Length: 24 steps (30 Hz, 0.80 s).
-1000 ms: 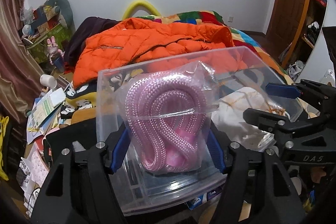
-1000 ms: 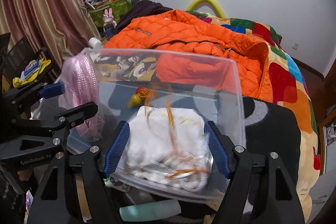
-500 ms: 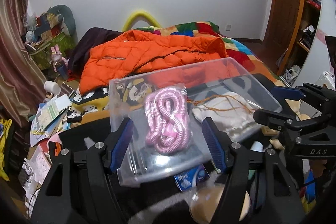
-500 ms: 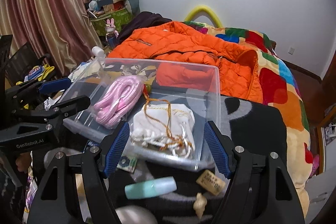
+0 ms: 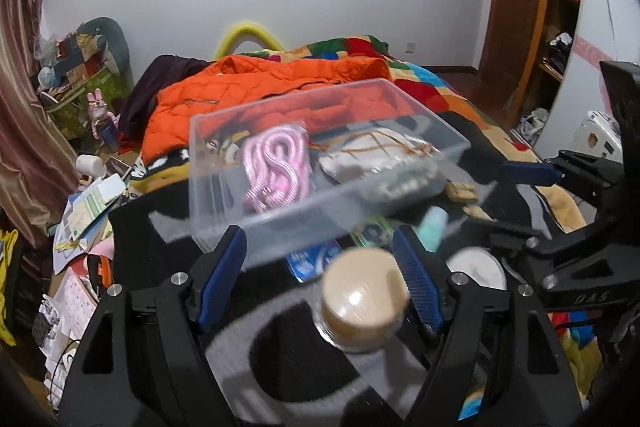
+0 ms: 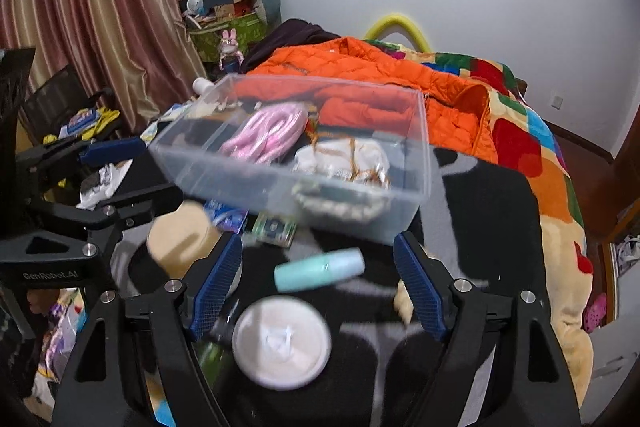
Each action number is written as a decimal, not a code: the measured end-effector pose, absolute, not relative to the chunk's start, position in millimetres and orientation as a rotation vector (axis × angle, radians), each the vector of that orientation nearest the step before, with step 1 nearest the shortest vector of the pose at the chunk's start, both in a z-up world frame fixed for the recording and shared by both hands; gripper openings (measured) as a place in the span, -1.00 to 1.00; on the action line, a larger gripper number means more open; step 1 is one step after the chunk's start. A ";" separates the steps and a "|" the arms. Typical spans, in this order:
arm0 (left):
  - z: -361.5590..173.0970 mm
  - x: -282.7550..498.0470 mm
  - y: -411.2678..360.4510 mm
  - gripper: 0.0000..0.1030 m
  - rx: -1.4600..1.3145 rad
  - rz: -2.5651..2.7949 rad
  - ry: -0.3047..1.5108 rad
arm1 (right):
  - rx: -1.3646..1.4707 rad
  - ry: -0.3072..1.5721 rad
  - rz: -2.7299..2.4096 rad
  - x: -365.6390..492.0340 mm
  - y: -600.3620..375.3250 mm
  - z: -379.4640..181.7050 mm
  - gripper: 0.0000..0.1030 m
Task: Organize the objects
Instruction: 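Grasp the beige candle jar with the left tool while the right tool grasps the white round tin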
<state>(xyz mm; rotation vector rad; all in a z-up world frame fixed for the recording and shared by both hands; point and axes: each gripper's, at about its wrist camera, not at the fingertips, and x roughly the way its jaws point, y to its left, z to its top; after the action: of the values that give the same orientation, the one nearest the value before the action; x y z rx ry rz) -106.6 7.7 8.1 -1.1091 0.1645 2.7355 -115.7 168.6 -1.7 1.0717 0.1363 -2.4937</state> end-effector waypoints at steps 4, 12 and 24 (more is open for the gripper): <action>0.3 -96.7 9.6 0.46 -1.132 2.706 0.149 | 1.113 0.163 -2.470 -102.8 165.5 -18.5 0.47; -23.9 -88.4 14.6 0.46 -1.202 2.662 0.148 | 1.204 0.194 -2.421 -85.9 172.5 -46.6 0.47; -42.2 -91.8 14.0 0.46 -1.261 2.644 0.142 | 1.268 0.166 -2.349 -76.5 183.8 -65.1 0.53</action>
<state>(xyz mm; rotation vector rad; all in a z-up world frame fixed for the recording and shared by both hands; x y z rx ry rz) -91.8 14.0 -42.2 -1.2615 0.1422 2.6441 -76.5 183.8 -65.1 1.2682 0.1663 -2.3495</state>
